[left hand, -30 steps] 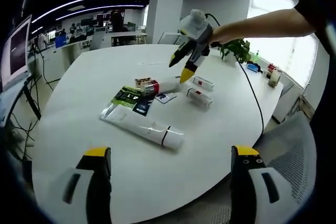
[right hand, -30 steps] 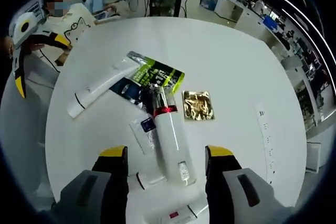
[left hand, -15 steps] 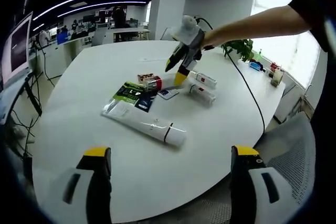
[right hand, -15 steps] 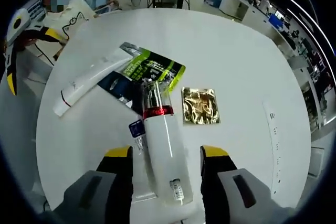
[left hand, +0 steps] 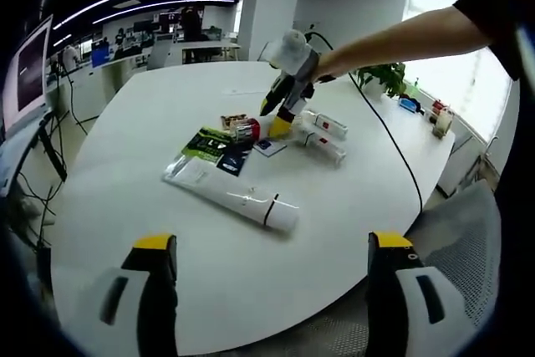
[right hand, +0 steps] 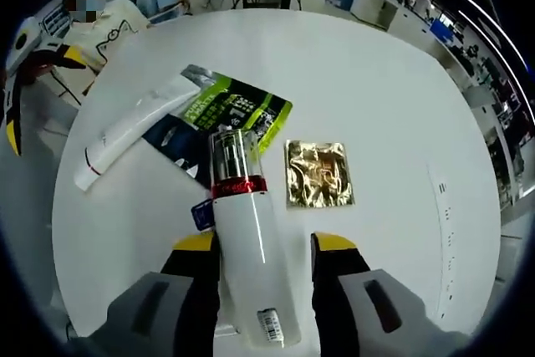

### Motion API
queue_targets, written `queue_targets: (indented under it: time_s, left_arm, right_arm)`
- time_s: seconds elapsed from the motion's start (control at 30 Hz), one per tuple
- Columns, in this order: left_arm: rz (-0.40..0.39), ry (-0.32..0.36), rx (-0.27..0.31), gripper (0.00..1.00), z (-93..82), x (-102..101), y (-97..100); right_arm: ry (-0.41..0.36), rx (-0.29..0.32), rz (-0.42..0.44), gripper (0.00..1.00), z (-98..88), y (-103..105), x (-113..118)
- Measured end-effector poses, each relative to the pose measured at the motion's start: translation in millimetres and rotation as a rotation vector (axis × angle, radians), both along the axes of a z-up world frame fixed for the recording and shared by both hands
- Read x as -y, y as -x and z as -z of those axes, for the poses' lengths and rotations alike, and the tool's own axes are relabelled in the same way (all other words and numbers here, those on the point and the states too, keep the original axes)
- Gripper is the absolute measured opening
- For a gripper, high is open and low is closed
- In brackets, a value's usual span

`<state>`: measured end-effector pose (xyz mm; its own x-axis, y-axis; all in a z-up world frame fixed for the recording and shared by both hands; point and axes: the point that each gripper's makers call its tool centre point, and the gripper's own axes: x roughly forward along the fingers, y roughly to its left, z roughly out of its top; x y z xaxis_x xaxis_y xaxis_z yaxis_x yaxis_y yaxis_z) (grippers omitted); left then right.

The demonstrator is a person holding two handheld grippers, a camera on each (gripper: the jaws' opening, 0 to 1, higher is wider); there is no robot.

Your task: Arrange the skincare products in the storage area until every visible bottle or jar stands upright without overlapping.

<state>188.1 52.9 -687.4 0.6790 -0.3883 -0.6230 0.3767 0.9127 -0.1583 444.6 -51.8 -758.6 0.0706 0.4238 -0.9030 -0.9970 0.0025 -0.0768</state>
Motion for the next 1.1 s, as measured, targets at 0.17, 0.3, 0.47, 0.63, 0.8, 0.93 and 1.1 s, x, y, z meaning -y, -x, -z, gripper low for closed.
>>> queue_targets:
  time_s: [0.17, 0.3, 0.47, 0.63, 0.8, 0.93, 1.1]
  left_arm:
    - [0.000, 0.004, -0.005, 0.89, 0.7, 1, 0.4]
    - [0.000, 0.004, -0.007, 0.89, 0.5, 2, 0.5]
    - [-0.005, 0.004, -0.007, 0.89, 0.3, 1, -0.1]
    - [-0.009, 0.001, -0.008, 0.88, 0.2, 0, -0.5]
    - [-0.012, -0.002, -0.008, 0.88, 0.3, 0, -0.6]
    - [-0.017, 0.003, -0.001, 0.89, -0.9, 0, -1.6]
    - [-0.021, 0.006, 0.002, 0.88, -1.4, -1, -2.1]
  right_arm:
    - [0.015, -0.019, -0.035, 0.40, 3.3, 4, -2]
    - [0.036, -0.044, -0.087, 0.30, 7.0, 14, -5]
    - [0.066, -0.036, -0.067, 0.30, 6.5, 5, -6]
    - [0.084, -0.041, -0.076, 0.30, 9.3, 9, -3]
    - [0.053, -0.047, -0.039, 0.30, 11.2, 4, -3]
    - [0.057, -0.031, -0.028, 0.29, 11.5, 8, -4]
    - [0.045, -0.002, -0.030, 0.28, 9.0, 5, -5]
